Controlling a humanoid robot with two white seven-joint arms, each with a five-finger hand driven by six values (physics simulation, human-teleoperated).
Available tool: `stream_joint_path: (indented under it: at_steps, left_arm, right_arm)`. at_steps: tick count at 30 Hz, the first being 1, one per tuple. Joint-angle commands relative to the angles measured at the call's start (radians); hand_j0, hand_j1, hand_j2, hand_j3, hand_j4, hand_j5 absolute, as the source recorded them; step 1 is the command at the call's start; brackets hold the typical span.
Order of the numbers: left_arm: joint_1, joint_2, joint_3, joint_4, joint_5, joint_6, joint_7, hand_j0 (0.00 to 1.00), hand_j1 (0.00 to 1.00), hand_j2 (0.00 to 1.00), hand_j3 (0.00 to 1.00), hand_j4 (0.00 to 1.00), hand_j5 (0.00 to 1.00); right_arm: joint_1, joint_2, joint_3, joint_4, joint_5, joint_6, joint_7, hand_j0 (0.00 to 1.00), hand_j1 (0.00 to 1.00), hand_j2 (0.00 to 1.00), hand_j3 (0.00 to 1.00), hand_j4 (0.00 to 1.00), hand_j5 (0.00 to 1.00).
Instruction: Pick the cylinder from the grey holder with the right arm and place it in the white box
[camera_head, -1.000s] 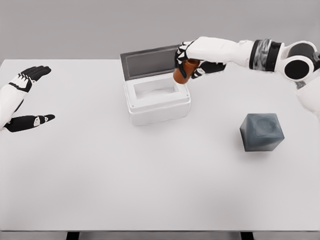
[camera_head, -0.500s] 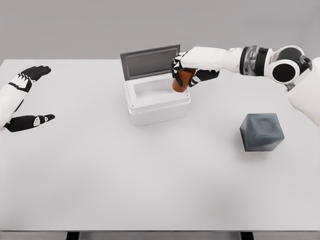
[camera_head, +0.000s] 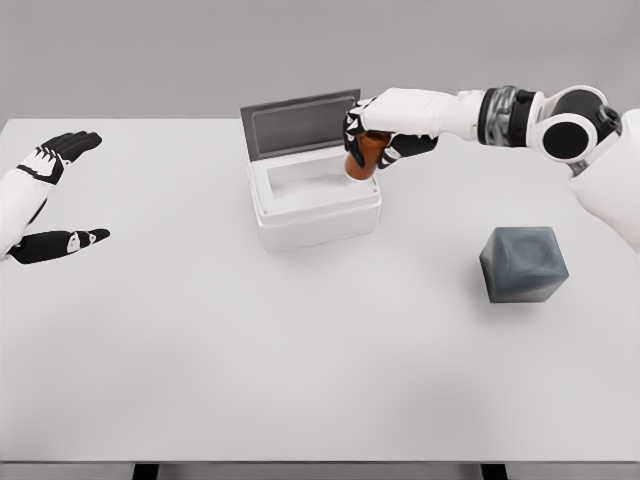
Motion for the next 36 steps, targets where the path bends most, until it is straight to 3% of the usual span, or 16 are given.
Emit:
stream_joint_path:
  at_steps: [1,36]
  left_arm:
    - [0.000,0.001,0.000,0.000,0.006,0.000,0.001,1.00,1.00,1.00,1.00,1.00,1.00]
    - [0.000,-0.001,0.000,0.000,0.006,0.000,0.001,1.00,1.00,1.00,1.00,1.00,1.00]
  right_arm:
    - [0.000,0.003,-0.001,-0.001,-0.001,0.003,-0.002,0.27,0.27,0.27,0.27,0.27,0.27]
    - [-0.028,0.070,-0.001,0.090,0.048,0.003,-0.002,0.27,0.27,0.27,0.27,0.27,0.27]
